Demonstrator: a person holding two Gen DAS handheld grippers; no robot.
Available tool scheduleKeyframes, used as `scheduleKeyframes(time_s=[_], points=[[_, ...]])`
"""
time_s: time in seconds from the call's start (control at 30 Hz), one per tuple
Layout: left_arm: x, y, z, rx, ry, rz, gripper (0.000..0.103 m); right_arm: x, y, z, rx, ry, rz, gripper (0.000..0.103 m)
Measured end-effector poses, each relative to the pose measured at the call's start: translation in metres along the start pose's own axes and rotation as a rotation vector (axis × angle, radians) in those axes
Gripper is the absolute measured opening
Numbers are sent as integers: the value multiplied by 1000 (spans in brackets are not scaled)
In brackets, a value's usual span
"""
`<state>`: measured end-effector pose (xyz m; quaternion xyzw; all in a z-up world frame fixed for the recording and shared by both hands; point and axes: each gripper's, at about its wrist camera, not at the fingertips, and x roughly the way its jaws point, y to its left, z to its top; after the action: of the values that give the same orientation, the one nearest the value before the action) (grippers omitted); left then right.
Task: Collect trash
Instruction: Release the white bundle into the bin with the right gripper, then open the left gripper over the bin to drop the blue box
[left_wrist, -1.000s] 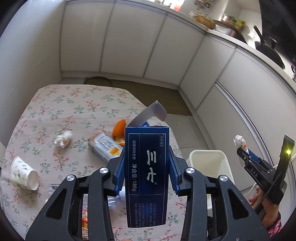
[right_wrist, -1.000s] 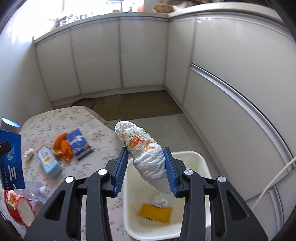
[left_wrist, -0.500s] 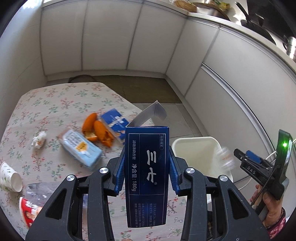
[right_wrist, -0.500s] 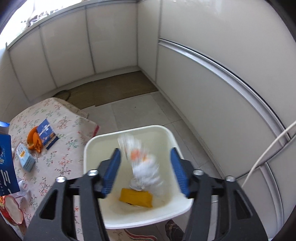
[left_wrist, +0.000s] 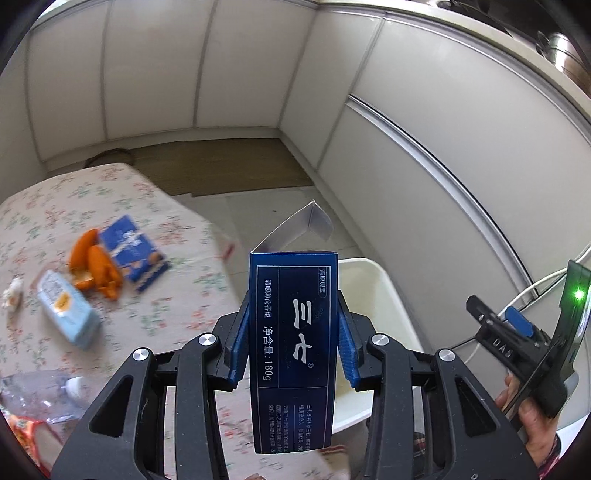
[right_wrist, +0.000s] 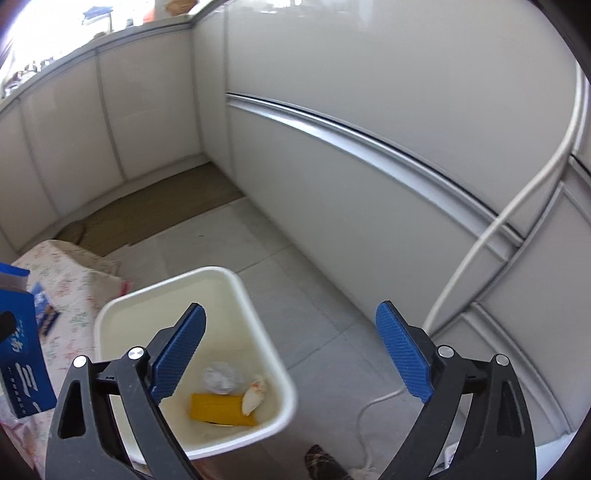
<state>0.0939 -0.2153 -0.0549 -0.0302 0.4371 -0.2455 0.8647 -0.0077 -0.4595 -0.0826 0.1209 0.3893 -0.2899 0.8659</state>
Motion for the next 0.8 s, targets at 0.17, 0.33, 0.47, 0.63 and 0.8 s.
scheduleKeyframes(time_s=[0.17, 0.33, 0.47, 0.63, 0.8], points=[[15, -25, 4, 33, 12, -26, 39, 9, -18, 0, 38, 33, -5, 91], [36, -36, 8, 28, 48, -52, 40, 6, -22, 1, 34, 28, -19, 91], [43, -44, 4, 67, 79, -51, 48, 6, -19, 0, 31, 27, -12, 91], [30, -49, 1, 118, 35, 19, 58, 2, -11, 1, 12, 19, -2, 91], [16, -44, 0, 160, -36, 137, 80, -3, -2, 1, 6, 8, 16, 93]])
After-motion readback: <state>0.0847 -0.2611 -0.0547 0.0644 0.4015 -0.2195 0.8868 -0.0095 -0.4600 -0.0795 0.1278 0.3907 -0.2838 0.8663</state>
